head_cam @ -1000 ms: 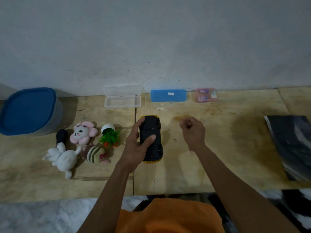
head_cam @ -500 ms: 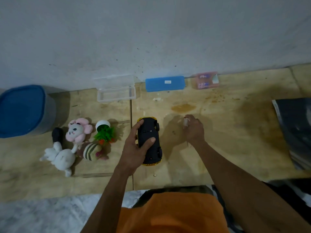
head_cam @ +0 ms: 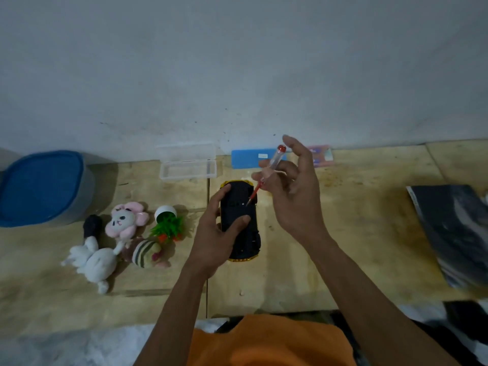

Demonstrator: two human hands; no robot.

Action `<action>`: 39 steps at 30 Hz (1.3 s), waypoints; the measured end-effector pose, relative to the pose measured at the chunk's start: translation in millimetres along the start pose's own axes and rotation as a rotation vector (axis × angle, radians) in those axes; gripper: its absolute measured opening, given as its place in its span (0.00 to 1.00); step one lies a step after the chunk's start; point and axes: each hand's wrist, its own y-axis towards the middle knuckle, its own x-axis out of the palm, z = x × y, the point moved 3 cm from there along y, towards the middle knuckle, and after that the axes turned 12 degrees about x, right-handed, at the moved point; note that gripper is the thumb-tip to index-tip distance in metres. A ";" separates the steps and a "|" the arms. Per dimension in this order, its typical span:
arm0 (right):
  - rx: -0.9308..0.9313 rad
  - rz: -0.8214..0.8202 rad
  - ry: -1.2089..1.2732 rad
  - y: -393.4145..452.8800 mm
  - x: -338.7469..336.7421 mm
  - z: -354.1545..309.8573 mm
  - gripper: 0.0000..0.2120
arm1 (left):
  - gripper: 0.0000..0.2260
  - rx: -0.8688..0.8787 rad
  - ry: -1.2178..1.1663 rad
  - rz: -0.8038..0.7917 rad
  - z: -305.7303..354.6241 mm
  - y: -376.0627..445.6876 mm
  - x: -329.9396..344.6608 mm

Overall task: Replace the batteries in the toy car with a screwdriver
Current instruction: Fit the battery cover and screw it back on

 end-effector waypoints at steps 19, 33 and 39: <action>-0.178 0.074 0.000 -52.9 10.5 -7.9 0.25 | 0.29 0.082 0.007 0.014 31.4 -48.0 -13.0; -0.210 0.080 -0.033 -53.1 9.6 -8.5 0.25 | 0.29 0.089 -0.011 0.015 36.8 -45.1 -7.9; -0.227 0.088 -0.037 -54.4 5.5 -10.0 0.25 | 0.29 0.085 -0.045 0.013 37.6 -45.1 -5.6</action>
